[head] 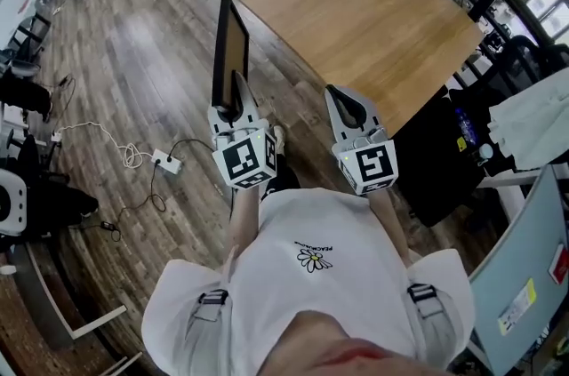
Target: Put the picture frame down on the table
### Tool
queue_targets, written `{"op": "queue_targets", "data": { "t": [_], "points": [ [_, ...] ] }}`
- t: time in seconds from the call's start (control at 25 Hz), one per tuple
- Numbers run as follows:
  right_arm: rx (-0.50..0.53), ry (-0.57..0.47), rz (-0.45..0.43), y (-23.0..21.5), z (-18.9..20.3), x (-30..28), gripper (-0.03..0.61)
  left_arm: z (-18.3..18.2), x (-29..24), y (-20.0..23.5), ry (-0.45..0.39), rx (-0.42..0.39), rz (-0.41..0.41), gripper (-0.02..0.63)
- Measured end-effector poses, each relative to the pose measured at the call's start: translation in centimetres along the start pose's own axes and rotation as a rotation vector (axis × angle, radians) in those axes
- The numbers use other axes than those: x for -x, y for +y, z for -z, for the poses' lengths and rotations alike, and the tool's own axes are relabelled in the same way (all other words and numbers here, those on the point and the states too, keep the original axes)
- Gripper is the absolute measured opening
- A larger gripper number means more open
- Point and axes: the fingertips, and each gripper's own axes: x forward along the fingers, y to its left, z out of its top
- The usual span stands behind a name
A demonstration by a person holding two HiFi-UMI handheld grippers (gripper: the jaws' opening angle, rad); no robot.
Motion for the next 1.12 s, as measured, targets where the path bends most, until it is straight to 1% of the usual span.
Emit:
{"op": "queue_targets", "data": {
  "t": [0.12, 0.24, 0.28, 0.36, 0.44, 0.56, 0.72, 0.8, 0.88, 0.96, 1.12],
  "points": [
    [-0.006, -0.012, 0.035, -1.6, 0.1, -2.7, 0.008, 0.0, -3.0, 0.7, -0.019, 0.000, 0.023, 0.023],
    [-0.085, -0.037, 0.032, -2.4, 0.2, -5.8, 0.008, 0.2, -6.1, 1.5, -0.039, 0.036, 0.063, 0.023],
    [-0.093, -0.037, 0.028, -2.5, 0.3, -6.9, 0.008, 0.2, -7.4, 1.8, -0.049, 0.053, 0.072, 0.023],
    [-0.046, -0.023, 0.028, -2.8, 0.6, -9.7, 0.008, 0.3, -10.5, 2.4, -0.065, 0.076, 0.088, 0.023],
    [0.011, -0.006, 0.040, -3.4, 0.5, -12.9, 0.008, 0.4, -14.0, 2.8, -0.066, 0.080, 0.112, 0.024],
    [0.012, -0.019, 0.055, -4.8, -0.4, -17.7, 0.008, 0.4, -18.9, 3.4, -0.064, 0.068, 0.156, 0.023],
    [0.020, -0.034, 0.076, -6.8, -1.7, -24.0, 0.008, 0.6, -24.7, 4.4, -0.078, 0.022, 0.213, 0.023],
    [0.035, -0.040, 0.094, -7.7, -2.2, -26.4, 0.008, 0.9, -27.3, 5.0, -0.071, 0.028, 0.231, 0.024],
    [0.033, -0.046, 0.104, -8.4, -2.7, -28.2, 0.008, 1.6, -29.4, 5.8, -0.055, 0.050, 0.230, 0.023],
    [0.032, -0.036, 0.111, -9.1, -2.7, -29.8, 0.008, 2.6, -31.3, 6.6, -0.031, 0.054, 0.206, 0.023],
    [0.072, 0.034, 0.146, -11.8, -0.8, -31.8, 0.008, 4.8, -33.7, 7.1, 0.029, 0.047, 0.174, 0.023]
  ]
}}
